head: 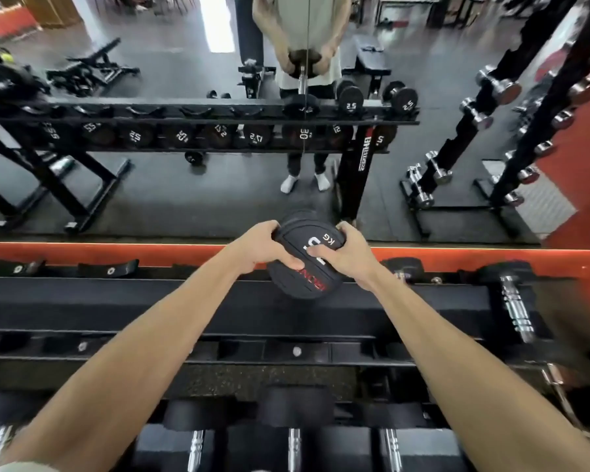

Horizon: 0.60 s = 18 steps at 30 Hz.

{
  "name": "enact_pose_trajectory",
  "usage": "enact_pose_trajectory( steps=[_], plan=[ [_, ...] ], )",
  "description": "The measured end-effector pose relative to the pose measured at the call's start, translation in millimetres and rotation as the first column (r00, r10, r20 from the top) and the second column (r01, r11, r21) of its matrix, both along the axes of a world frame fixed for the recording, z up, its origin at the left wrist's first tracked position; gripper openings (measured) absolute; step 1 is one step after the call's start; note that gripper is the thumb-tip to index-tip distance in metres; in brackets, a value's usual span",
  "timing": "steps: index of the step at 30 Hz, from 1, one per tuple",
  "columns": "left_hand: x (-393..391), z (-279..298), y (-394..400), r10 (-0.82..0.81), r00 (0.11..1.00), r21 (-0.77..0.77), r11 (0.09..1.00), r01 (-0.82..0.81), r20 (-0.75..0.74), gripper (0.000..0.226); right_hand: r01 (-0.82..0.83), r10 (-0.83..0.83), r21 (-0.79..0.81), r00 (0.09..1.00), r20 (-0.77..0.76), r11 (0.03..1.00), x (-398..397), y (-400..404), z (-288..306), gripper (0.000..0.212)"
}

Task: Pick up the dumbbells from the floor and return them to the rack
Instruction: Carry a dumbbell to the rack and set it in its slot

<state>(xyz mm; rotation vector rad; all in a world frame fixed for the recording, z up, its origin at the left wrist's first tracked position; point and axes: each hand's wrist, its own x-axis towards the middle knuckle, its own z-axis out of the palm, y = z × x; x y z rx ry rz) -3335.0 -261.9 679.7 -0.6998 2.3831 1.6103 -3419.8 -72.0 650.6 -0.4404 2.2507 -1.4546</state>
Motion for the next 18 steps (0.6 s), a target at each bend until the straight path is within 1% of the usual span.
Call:
enact_pose_trajectory(
  steps=[2, 3, 4, 7, 8, 9, 10, 12, 13, 16, 18],
  plan=[
    [-4, -7, -4, -0.050, 0.998, -0.022, 0.998, 0.050, 0.024, 0.070, -0.036, 0.037, 0.031, 0.998, -0.043, 0.999, -3, -2, -6, 0.045],
    [-4, -7, -6, -0.082, 0.996, -0.028, 0.996, 0.083, 0.041, 0.076, -0.065, 0.068, 0.045, 0.996, -0.050, 0.997, -3, -2, -6, 0.044],
    [-5, -8, -9, -0.111, 0.992, -0.017, 0.994, 0.112, 0.060, 0.086, -0.087, 0.090, 0.053, 0.994, -0.058, 0.995, -5, -3, -6, 0.044],
    [-2, -8, -14, -0.160, 0.982, 0.001, 0.987, 0.161, 0.102, 0.129, -0.135, 0.141, 0.068, 0.985, -0.095, 0.989, -8, -5, -7, 0.043],
    [-1, -10, -15, -0.169, 0.980, -0.011, 0.985, 0.171, 0.106, 0.133, -0.155, 0.162, 0.075, 0.981, -0.108, 0.985, -7, -5, -7, 0.044],
    [1, -12, -16, -0.182, 0.978, -0.024, 0.982, 0.185, 0.101, 0.129, -0.179, 0.188, 0.084, 0.975, -0.116, 0.980, -5, -3, -9, 0.044],
    [4, -14, -16, -0.197, 0.976, -0.031, 0.979, 0.201, 0.095, 0.117, -0.202, 0.212, 0.088, 0.970, -0.121, 0.975, -2, -1, -10, 0.045],
    [9, -14, -11, -0.244, 0.965, -0.091, 0.963, 0.252, 0.094, 0.086, -0.234, 0.245, 0.094, 0.959, -0.140, 0.968, 6, 6, -13, 0.046],
    [13, -14, -6, -0.272, 0.957, -0.132, 0.950, 0.283, 0.100, 0.081, -0.247, 0.260, 0.097, 0.954, -0.152, 0.964, 9, 10, -15, 0.047],
    [25, -21, 6, -0.310, 0.943, -0.245, 0.911, 0.332, 0.126, 0.078, -0.296, 0.305, 0.075, 0.935, -0.181, 0.952, 18, 22, -23, 0.050],
    [36, -28, 12, -0.331, 0.935, -0.344, 0.870, 0.354, 0.127, 0.066, -0.321, 0.333, 0.093, 0.926, -0.175, 0.942, 24, 26, -28, 0.052]
  ],
)
